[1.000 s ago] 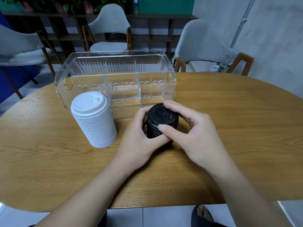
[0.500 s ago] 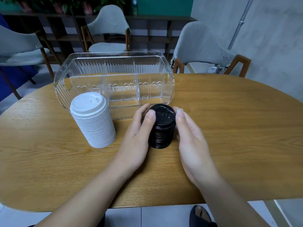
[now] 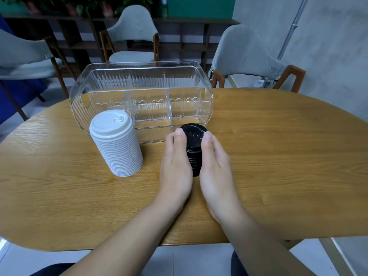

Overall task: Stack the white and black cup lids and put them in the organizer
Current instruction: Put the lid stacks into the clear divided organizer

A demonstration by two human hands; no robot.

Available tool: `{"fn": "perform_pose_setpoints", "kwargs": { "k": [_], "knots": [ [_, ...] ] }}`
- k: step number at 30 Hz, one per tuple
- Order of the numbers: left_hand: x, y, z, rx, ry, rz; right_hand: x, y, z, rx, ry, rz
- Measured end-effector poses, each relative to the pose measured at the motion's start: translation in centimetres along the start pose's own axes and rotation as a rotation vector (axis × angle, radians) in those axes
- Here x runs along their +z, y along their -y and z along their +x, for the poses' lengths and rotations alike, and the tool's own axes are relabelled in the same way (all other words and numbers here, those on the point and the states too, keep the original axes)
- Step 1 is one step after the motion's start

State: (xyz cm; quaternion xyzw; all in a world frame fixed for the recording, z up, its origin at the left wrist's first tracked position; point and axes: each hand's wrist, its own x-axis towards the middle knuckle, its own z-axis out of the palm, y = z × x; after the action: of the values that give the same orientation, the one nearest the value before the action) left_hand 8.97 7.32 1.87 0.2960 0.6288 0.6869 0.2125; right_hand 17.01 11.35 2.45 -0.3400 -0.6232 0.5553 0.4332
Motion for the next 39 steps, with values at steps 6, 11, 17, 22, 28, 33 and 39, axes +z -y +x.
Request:
{"fn": "perform_pose_setpoints", "kwargs": {
  "k": [6,11,17,22,28,33,39],
  "knots": [
    [0.1,0.2,-0.3,0.062,-0.032,0.043,1.2,-0.5,-0.4,-0.015,-0.106,-0.080],
    [0.5,-0.7,-0.7,0.005,-0.069,0.087,1.4,-0.1,-0.8,-0.021,-0.145,-0.093],
    [0.3,-1.4,-1.1,-0.022,-0.081,0.107,1.5,0.9,-1.2,0.031,-0.128,-0.098],
    [-1.2,-1.9,0.1,-0.051,-0.006,0.138,1.0,0.4,0.1,0.023,-0.024,-0.117],
    [-3.0,-2.3,1.2,-0.086,0.039,0.147,0.7,0.9,2.3,0.042,0.157,-0.052],
    [-2.7,-1.8,1.6,-0.040,0.057,0.107,0.5,0.9,2.7,0.053,0.181,0.003],
    [-2.8,-2.9,1.7,-0.189,0.094,0.162,0.0,1.4,2.9,0.147,0.172,-0.091]
  ]
}}
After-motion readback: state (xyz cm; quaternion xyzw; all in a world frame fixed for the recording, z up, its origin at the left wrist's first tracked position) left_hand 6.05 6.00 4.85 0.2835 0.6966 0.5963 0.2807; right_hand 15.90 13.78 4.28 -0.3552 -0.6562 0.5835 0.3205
